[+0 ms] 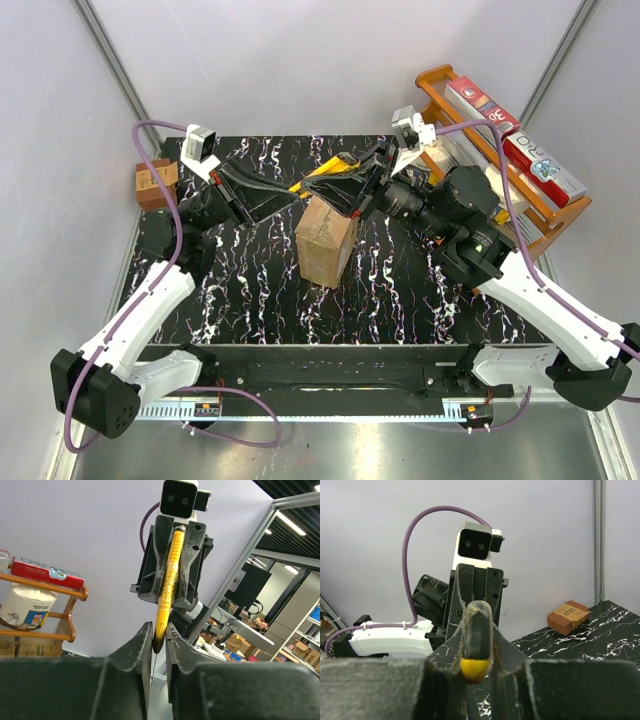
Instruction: Unpack the express box
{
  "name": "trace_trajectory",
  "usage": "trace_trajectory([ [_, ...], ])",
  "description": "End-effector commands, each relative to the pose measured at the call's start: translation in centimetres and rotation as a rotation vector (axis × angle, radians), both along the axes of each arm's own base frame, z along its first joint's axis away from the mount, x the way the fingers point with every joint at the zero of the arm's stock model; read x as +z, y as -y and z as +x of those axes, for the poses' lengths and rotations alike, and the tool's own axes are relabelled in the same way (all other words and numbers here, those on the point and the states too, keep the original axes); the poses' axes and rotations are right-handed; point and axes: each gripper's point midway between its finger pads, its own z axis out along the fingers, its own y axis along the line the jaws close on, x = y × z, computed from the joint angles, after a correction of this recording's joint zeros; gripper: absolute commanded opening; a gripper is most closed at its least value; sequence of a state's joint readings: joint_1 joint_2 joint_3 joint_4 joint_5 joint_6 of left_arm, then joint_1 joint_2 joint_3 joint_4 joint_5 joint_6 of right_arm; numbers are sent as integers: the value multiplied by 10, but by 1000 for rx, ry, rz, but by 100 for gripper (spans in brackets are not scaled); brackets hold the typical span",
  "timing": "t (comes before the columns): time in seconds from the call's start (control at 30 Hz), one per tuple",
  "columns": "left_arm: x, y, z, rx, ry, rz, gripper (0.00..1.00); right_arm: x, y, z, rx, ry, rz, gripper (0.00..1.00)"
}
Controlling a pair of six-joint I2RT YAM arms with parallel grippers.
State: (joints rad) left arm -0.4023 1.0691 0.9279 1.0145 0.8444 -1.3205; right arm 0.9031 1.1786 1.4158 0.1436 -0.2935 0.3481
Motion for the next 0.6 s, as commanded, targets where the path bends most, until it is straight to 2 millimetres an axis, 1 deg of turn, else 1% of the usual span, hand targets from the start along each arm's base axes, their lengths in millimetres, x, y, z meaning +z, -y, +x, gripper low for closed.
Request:
trace_trajectory([
  [0.0, 15, 0, -6, 10, 66, 5, 10, 22, 3, -10, 33, 33, 49, 0],
  [0.03, 15, 0, -6, 12, 69, 10, 4, 20, 3, -10, 35, 25, 38, 0],
  [0.07, 11, 2, -2, 17, 51, 30, 0, 19, 3, -12, 42, 21, 27, 2],
  [0.1, 8, 4, -1, 14, 47, 54, 0, 17, 3, -13, 46, 16, 15, 11],
  [0.13, 10, 4, 0, 21, 52, 67, 0, 14, 4, -15, 53, 7, -9, 29],
  [0.17, 2, 6, 5, 35, 33, 104, 0, 16, 8, -17, 47, 8, -14, 49],
  [0.2, 2, 7, 3, 31, 46, 126, 0, 15, 9, -18, 45, -6, -24, 75],
  [0.23, 0, 7, 4, 46, 72, 149, 0, 12, 13, -19, 39, -32, -56, 80],
  [0.27, -8, 9, 8, 41, 33, 188, 0, 12, 17, -21, 33, -43, -67, 84],
  [0.3, -8, 10, 5, 24, 51, 216, 0, 13, 20, -22, 27, -55, -79, 91],
  [0.33, -11, 10, 5, 23, 74, 238, 0, 13, 25, -25, 22, -76, -114, 92],
  [0.37, -16, 11, 5, 12, 61, 263, 0, 13, 26, -26, 25, -87, -132, 92],
  [0.43, -18, 12, 2, 0, 91, 286, 0, 16, 33, -34, 32, -115, -155, 95],
  [0.57, -24, 13, -2, -47, 107, 314, 0, 21, 38, -48, 83, -132, -177, 92],
])
